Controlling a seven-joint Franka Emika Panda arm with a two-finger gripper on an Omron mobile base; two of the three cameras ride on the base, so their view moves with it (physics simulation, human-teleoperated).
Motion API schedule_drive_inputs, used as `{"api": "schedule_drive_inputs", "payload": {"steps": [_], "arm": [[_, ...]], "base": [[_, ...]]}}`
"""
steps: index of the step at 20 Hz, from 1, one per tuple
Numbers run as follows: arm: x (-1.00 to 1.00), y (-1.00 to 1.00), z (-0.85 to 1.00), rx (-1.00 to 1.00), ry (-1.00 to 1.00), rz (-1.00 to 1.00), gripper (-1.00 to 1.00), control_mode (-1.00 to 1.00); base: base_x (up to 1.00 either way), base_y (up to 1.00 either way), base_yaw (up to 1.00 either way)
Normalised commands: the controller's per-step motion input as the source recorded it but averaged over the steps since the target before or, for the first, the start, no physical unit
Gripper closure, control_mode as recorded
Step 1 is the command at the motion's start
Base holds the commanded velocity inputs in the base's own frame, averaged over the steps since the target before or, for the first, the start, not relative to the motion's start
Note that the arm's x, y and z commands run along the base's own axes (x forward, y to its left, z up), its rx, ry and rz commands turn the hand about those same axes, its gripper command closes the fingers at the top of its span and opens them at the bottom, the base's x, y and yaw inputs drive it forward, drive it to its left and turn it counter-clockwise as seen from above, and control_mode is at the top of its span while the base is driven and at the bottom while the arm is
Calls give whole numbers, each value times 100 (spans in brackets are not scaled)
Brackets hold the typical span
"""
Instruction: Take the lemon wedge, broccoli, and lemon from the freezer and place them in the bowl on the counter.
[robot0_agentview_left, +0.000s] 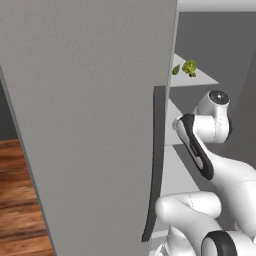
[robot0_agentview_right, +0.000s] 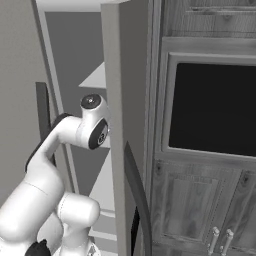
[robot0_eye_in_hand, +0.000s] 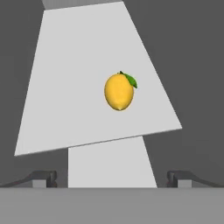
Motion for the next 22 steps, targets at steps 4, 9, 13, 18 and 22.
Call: {"api": "schedule_drive_inputs", "payload": {"steps": [4, 9, 13, 18, 22], "arm": [[52, -13, -18, 4, 0, 0, -100, -100], [50, -5, -29, 2, 0, 0, -100, -100], [47, -1, -32, 0, 0, 0, -100, -100], [35, -14, -16, 0, 0, 0, -100, -100], [34, -8, -13, 0, 0, 0, -100, -100]], "base": [[0, 0, 0], [0, 0, 0], [0, 0, 0], [0, 0, 0], [0, 0, 0]]}}
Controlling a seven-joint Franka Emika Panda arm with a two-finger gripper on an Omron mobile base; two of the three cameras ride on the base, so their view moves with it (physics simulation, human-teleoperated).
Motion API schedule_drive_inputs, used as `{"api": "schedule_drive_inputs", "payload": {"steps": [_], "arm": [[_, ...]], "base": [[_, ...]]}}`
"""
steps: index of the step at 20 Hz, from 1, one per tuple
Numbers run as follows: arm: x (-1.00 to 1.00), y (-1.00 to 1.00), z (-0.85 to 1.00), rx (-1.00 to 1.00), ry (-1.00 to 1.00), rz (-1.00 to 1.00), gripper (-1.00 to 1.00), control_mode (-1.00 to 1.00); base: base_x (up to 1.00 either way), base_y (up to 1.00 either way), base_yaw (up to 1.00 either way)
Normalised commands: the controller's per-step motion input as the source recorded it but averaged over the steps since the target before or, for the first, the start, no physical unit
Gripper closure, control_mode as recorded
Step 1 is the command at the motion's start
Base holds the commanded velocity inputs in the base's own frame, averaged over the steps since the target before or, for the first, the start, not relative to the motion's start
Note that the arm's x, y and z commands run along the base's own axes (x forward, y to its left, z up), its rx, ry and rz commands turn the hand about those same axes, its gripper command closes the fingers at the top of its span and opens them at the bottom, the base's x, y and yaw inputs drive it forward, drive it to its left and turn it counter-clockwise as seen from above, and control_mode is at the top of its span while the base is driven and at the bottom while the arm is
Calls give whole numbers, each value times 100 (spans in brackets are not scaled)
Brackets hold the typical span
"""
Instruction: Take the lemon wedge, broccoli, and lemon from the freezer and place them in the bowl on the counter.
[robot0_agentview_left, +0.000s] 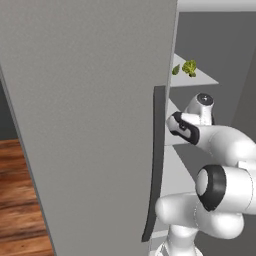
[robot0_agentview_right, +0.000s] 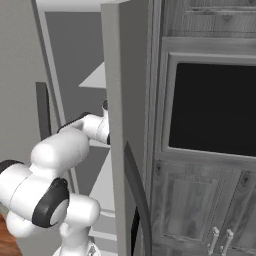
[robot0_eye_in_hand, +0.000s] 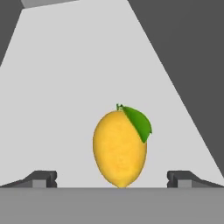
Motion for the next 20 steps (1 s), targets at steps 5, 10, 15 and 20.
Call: {"api": "schedule_drive_inputs", "payload": {"steps": [5, 10, 15, 20], "arm": [[27, -9, -21, 0, 0, 0, -100, -100], [19, -1, -26, 0, 0, 0, -100, -100], [25, -1, -21, 0, 0, 0, 100, -100], [11, -1, -13, 0, 0, 0, 100, -100]], "base": [[0, 0, 0], [0, 0, 0], [0, 0, 0], [0, 0, 0]]}}
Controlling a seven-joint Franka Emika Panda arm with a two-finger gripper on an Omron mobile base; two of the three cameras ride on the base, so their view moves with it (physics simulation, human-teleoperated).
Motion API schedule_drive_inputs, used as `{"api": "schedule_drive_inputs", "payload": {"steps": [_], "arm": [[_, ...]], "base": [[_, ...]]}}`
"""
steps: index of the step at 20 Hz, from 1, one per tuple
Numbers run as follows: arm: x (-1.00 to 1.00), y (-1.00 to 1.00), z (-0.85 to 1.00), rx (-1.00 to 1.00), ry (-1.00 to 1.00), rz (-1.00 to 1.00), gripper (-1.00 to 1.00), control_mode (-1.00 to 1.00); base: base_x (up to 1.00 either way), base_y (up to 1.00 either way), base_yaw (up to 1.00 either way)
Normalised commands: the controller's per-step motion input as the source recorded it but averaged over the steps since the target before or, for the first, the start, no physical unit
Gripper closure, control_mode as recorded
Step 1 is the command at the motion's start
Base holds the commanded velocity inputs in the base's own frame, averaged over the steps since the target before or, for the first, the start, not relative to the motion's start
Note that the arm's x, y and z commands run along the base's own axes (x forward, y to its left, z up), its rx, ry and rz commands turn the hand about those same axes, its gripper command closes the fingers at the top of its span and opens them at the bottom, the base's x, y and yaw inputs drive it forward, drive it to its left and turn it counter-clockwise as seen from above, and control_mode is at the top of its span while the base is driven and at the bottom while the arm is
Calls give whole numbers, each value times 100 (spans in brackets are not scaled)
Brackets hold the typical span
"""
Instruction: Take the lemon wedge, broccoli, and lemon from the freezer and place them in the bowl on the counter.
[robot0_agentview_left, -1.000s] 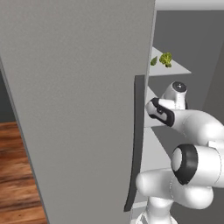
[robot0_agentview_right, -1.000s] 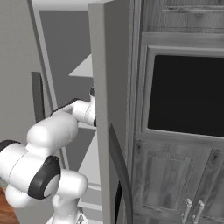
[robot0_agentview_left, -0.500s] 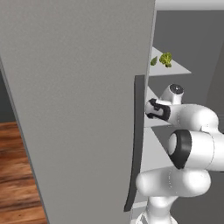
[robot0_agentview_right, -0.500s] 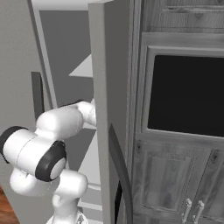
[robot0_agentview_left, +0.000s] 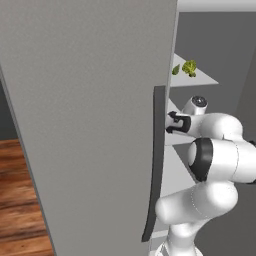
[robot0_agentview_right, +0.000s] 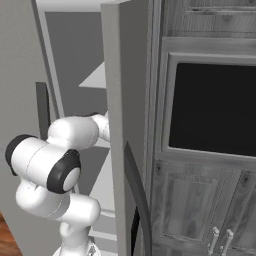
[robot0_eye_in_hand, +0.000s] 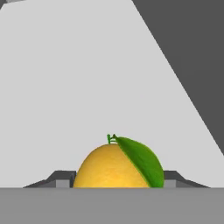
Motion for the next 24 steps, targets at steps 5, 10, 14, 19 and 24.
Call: {"api": "schedule_drive_inputs", "payload": {"steps": [5, 10, 14, 19, 24], "arm": [[-26, 1, -2, 0, -1, 0, 100, -100], [-49, 20, 12, 0, 0, 0, 100, -100], [-20, 29, 36, 0, 10, 0, 100, -100], [-36, 24, 39, 0, 8, 5, 100, -100], [-44, 19, 33, 0, 8, 4, 100, -100]], "base": [[0, 0, 0], [0, 0, 0], [0, 0, 0], [0, 0, 0], [0, 0, 0]]}}
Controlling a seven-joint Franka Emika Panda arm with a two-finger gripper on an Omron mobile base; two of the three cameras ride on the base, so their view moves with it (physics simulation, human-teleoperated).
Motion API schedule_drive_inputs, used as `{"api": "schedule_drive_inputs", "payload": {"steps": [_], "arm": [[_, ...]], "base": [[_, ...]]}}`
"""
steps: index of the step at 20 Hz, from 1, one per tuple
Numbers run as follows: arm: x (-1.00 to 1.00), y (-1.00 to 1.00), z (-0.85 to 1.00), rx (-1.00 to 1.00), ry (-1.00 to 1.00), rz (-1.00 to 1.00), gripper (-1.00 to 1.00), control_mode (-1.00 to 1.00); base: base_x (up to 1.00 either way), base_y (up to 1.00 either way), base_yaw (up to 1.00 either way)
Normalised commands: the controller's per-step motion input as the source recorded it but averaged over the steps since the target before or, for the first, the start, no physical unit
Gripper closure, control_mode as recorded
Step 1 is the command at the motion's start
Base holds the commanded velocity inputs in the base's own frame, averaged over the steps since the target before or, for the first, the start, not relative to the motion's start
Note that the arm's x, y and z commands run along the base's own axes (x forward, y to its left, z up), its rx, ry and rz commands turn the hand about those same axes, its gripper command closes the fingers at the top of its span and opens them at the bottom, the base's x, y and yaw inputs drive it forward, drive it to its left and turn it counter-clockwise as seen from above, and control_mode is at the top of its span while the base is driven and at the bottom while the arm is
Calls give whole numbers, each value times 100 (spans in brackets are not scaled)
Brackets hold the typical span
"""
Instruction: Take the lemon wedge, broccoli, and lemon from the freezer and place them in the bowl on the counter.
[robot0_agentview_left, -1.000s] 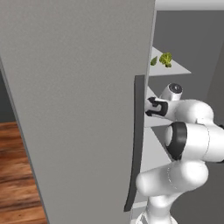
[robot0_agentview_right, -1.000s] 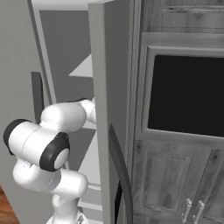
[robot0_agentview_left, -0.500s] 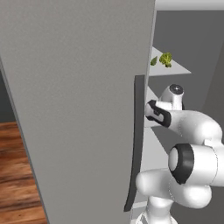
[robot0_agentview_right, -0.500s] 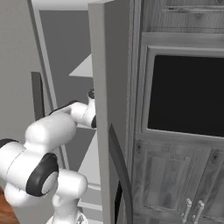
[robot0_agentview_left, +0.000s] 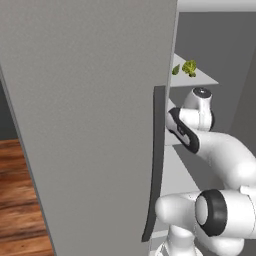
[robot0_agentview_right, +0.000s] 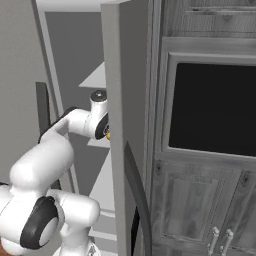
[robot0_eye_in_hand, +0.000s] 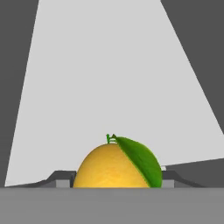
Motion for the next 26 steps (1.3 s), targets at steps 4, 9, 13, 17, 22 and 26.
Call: {"api": "schedule_drive_inputs", "payload": {"steps": [4, 9, 13, 17, 22, 26], "arm": [[-54, 16, 29, 0, 5, 3, 100, -100], [-90, 6, 19, 0, 0, 3, 100, -100], [-97, 19, 20, 0, 1, 3, 100, -100], [-62, 27, 50, 0, 3, 3, 100, -100], [-53, 7, 46, 0, 5, 1, 100, -100], [-49, 11, 54, 0, 3, 0, 100, -100]], "base": [[0, 0, 0], [0, 0, 0], [0, 0, 0], [0, 0, 0], [0, 0, 0], [0, 0, 0]]}}
